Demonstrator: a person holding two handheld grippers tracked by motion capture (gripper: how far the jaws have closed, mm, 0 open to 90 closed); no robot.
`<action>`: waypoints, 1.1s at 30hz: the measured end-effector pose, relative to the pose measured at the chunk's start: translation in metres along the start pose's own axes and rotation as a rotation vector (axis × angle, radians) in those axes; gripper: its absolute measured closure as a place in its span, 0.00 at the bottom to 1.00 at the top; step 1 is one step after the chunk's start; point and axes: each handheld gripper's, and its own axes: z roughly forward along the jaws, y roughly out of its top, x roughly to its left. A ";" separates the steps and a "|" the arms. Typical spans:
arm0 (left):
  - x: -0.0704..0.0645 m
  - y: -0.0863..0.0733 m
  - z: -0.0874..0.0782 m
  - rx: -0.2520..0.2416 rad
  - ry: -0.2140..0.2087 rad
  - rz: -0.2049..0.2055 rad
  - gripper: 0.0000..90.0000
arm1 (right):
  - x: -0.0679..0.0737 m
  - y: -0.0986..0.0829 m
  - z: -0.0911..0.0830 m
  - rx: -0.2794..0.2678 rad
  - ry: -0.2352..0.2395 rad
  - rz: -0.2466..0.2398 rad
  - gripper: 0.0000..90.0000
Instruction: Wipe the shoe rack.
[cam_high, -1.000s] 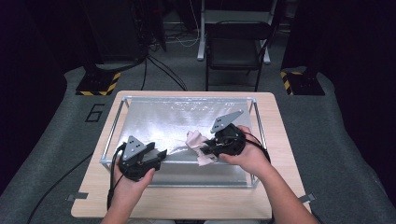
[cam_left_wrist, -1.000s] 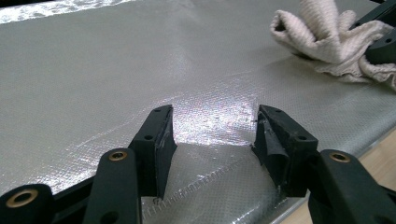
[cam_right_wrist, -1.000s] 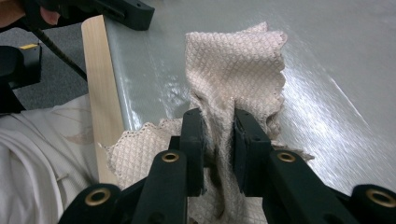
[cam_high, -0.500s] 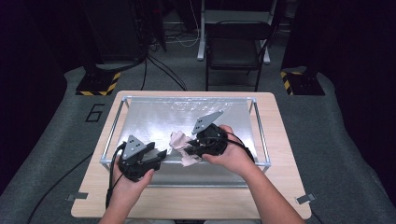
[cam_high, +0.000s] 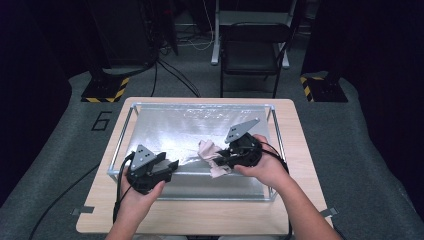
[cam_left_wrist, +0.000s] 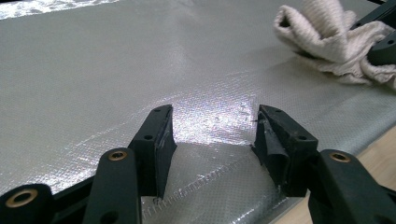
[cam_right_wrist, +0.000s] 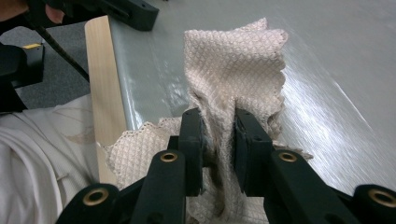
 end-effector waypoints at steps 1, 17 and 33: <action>0.000 0.000 0.000 0.002 -0.003 -0.003 0.52 | -0.001 -0.003 -0.003 -0.001 -0.006 0.009 0.83; 0.001 -0.001 -0.001 -0.003 0.004 -0.004 0.52 | 0.000 -0.002 -0.002 0.004 -0.041 0.009 0.83; 0.003 -0.002 -0.002 -0.007 0.000 -0.006 0.52 | -0.003 -0.014 -0.017 0.012 -0.048 0.013 0.84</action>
